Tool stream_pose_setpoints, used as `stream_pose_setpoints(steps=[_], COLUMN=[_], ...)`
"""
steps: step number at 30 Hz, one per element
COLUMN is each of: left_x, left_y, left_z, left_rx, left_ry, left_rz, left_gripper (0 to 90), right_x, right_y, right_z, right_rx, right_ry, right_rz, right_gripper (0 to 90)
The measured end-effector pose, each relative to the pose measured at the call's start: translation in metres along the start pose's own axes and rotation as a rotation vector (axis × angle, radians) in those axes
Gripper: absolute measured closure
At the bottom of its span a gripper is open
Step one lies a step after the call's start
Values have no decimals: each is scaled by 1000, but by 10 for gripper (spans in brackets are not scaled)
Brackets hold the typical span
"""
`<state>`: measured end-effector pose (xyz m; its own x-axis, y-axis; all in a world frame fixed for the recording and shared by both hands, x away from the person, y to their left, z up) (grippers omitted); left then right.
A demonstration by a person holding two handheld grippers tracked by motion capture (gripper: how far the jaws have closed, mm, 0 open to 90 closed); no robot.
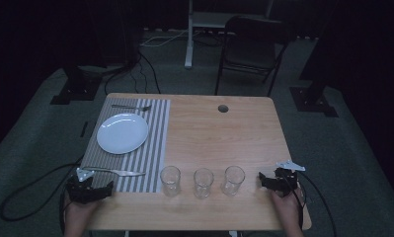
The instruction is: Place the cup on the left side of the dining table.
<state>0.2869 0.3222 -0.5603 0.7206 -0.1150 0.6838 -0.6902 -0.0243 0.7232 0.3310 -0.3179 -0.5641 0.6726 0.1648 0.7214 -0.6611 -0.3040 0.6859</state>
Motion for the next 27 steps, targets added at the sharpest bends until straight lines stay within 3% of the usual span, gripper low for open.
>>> stream_pose_setpoints(steps=[27], left_x=[-1], left_y=[1], left_z=[-4], left_rx=[-44], left_ry=[-42], left_rz=[-3], left_gripper=[8], right_x=[0], right_y=[0], right_z=[0], right_rx=[0], right_ry=[-1], right_rz=[0], right_gripper=[120])
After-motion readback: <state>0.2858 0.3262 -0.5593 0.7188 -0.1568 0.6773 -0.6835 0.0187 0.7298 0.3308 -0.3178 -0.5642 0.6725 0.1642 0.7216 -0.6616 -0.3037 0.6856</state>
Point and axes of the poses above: each handheld gripper's, and its own axes: y roughly backward along the jaws, x roughly out of its top, z roughly to its right, the point moved 2 cm from there along -y, roughly forward along the jaws, and after that the axes turned 7 degrees about x, right-handed, at the moved point
